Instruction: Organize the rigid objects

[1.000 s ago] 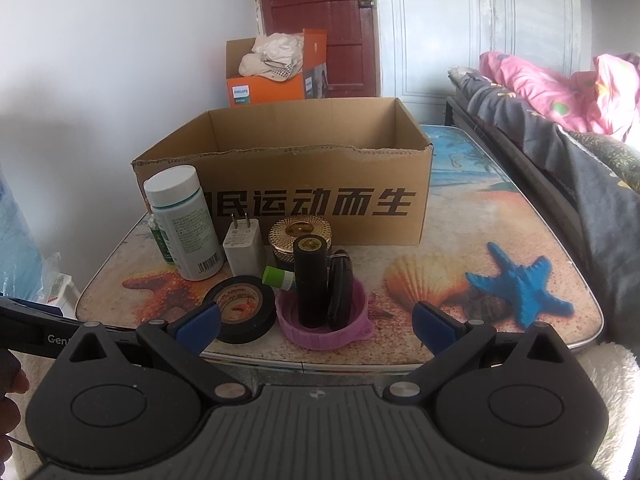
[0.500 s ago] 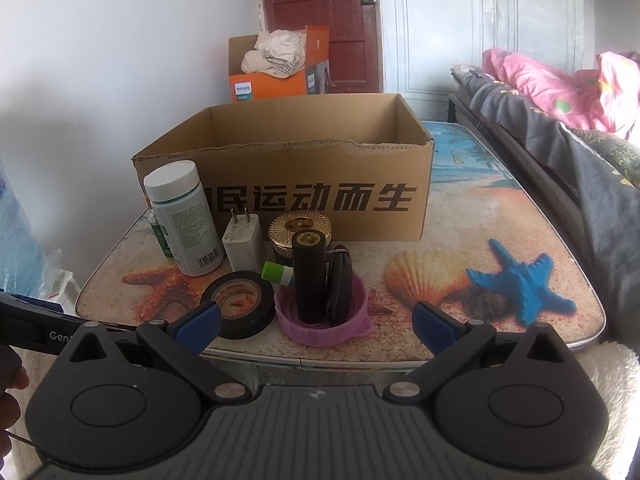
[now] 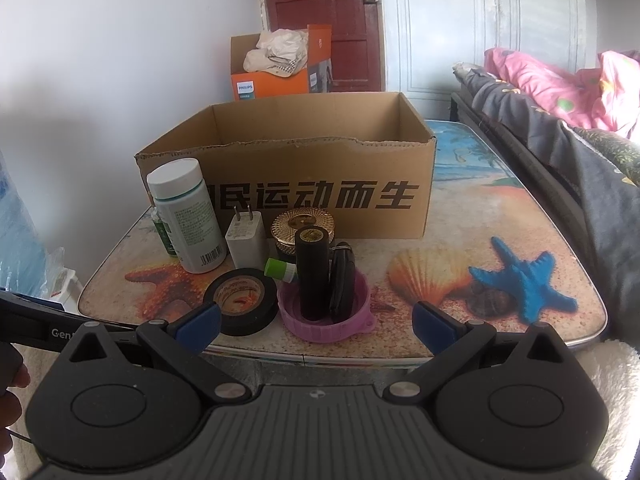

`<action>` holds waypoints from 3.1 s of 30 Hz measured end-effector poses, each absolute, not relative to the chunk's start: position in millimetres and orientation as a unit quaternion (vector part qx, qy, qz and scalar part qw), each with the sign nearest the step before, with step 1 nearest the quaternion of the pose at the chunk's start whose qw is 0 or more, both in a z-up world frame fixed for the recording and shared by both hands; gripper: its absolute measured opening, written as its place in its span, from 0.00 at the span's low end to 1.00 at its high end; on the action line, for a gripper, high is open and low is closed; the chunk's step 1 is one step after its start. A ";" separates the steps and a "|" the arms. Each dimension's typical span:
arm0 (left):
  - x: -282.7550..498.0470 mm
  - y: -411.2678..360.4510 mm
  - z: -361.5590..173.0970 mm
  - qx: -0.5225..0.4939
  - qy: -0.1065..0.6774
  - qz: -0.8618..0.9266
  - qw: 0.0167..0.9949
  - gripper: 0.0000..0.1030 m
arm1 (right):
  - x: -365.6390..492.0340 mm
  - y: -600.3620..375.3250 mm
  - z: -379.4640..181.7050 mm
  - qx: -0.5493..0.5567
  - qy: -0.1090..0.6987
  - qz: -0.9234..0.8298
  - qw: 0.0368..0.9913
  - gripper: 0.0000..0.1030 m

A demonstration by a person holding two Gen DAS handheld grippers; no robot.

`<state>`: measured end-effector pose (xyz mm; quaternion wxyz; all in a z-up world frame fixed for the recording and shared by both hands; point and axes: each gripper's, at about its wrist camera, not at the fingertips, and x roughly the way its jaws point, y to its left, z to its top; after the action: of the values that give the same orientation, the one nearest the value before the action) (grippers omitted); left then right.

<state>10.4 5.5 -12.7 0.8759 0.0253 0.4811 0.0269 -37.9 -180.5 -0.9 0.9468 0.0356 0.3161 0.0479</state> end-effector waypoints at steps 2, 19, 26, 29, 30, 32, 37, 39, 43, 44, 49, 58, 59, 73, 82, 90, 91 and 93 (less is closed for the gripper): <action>10.9 5.6 -13.1 0.025 0.482 0.028 0.876 1.00 | -38.0 -180.5 -0.7 0.035 0.316 0.048 0.947 1.00; 16.6 0.7 -17.3 0.032 0.490 0.027 0.871 1.00 | -35.9 -183.0 -2.7 0.040 0.314 0.052 0.947 1.00; 19.2 -7.2 -16.3 0.039 0.485 0.016 0.874 1.00 | -32.9 -190.1 -6.1 0.052 0.313 0.050 0.947 1.00; 17.8 -12.3 -13.3 0.042 0.470 -0.005 0.881 1.00 | -31.7 -195.1 -6.2 0.061 0.309 0.046 0.948 1.00; 17.6 -14.3 -12.0 0.043 0.466 -0.014 0.884 1.00 | -31.5 -197.8 -5.8 0.064 0.306 0.044 0.949 1.00; 16.5 -18.4 -9.1 0.043 0.455 -0.032 0.889 1.00 | -30.9 -203.6 -5.0 0.071 0.300 0.037 0.951 1.00; 11.6 -28.1 -0.4 0.046 0.419 -0.082 0.903 1.00 | -29.4 -220.7 -0.7 0.091 0.278 0.024 0.956 0.96; 9.8 -32.5 2.5 0.043 0.399 -0.108 0.910 0.99 | -28.1 -228.4 1.3 0.102 0.269 0.022 0.957 0.93; 3.8 -41.9 6.7 0.033 0.357 -0.156 0.920 0.99 | -24.7 -236.8 4.1 0.123 0.255 0.039 0.958 0.82; 3.2 -44.0 7.1 0.036 0.347 -0.164 0.923 0.99 | -23.4 -237.8 4.7 0.128 0.252 0.049 0.958 0.81; -2.5 -64.7 7.1 0.085 0.291 -0.195 0.933 0.96 | -15.5 -235.8 6.6 0.146 0.244 0.103 0.953 0.70; 5.3 -87.5 -3.2 0.111 0.284 -0.233 0.923 0.90 | 11.6 -229.4 1.7 0.141 0.252 0.165 0.943 0.43; 5.4 -89.5 -3.8 0.113 0.285 -0.234 0.923 0.87 | 14.0 -230.1 -0.5 0.142 0.256 0.169 0.941 0.40; 14.0 -109.2 -11.9 0.126 0.280 -0.269 0.913 0.43 | 22.8 -239.0 -15.7 0.161 0.279 0.203 0.925 0.26; 23.6 -109.8 -13.3 0.111 0.284 -0.257 0.917 0.26 | 28.6 -239.7 -15.6 0.169 0.284 0.210 0.920 0.26; 13.6 -104.1 4.2 0.093 0.252 -0.255 0.929 0.22 | 21.6 -235.1 7.2 0.156 0.263 0.214 0.928 0.26; 12.5 -102.3 7.5 0.089 0.248 -0.254 0.931 0.22 | 20.5 -233.3 10.9 0.152 0.259 0.214 0.929 0.26; 11.3 -100.1 14.6 0.085 0.239 -0.253 0.934 0.22 | 18.6 -229.9 19.8 0.144 0.252 0.215 0.932 0.26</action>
<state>11.3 -100.1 14.6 0.9337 0.0848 0.2391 -0.2528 18.6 -229.9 19.8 0.9324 0.1444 0.2523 0.2150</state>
